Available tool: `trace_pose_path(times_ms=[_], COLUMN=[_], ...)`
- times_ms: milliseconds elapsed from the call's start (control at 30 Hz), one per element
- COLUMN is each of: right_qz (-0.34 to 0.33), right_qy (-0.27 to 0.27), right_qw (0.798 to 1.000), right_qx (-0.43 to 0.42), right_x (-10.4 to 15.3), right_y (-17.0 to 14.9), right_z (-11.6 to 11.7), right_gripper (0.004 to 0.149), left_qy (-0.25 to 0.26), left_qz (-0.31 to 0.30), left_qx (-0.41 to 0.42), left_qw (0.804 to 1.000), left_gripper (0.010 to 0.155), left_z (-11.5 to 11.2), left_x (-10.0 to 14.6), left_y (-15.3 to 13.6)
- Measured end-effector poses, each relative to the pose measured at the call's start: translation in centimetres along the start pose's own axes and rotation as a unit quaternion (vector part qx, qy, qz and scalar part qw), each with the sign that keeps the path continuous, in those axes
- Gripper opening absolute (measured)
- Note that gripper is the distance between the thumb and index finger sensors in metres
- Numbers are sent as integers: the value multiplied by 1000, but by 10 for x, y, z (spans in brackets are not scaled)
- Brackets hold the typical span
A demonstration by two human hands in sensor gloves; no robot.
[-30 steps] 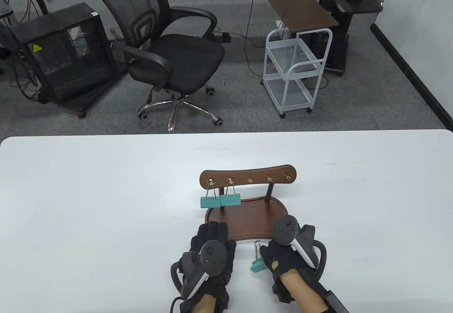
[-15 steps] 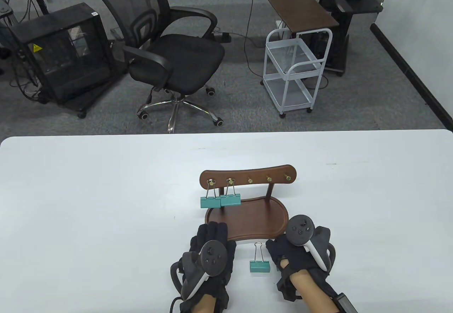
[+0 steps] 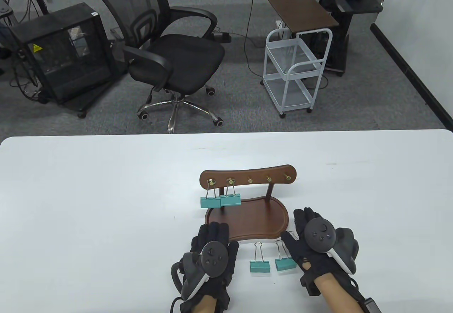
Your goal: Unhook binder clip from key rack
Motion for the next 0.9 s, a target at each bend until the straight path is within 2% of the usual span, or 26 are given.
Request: trace_pose_path(times_ms=[33,267,400,500,700,900], right_qz=[-14,-38,-34,-38,-36,-28], right_qy=[-11,0,0,-18,-20,-14], right_qw=[1000,993,995,996,997,997], right_qx=[14,113,95,79,72,71], right_x=[1,7,5,6,8,9], right_y=[-4,-26,-36,-38,-39,-41], right_z=[-2,8,16,15,17,19], right_gripper=[71,68,66,64,62,62], left_qy=[0,0,2,3,8,34], left_qz=[-1,-4,-7,-6,-3,0], left_qx=[2,4,2,4,13,29], left_qw=[1000,1000,1000,1000,1000,999], left_gripper=[65,66,65,65,64,64], left_z=[0,-1,-1,0,1,8], left_x=[0,0,1,1,0,-1], left_y=[0,1,1,1,-1,-5])
Point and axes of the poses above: the tracker on the back of each hand, its own y axis roughly to the thumb side, its own x axis roughly from the fingertips to the wrist, z = x × y, the point moved 3 cm from there along -x, roughly from the wrist to the fingertips, and after that the axes turned 7 degrees about z, right-handed, at the moved point
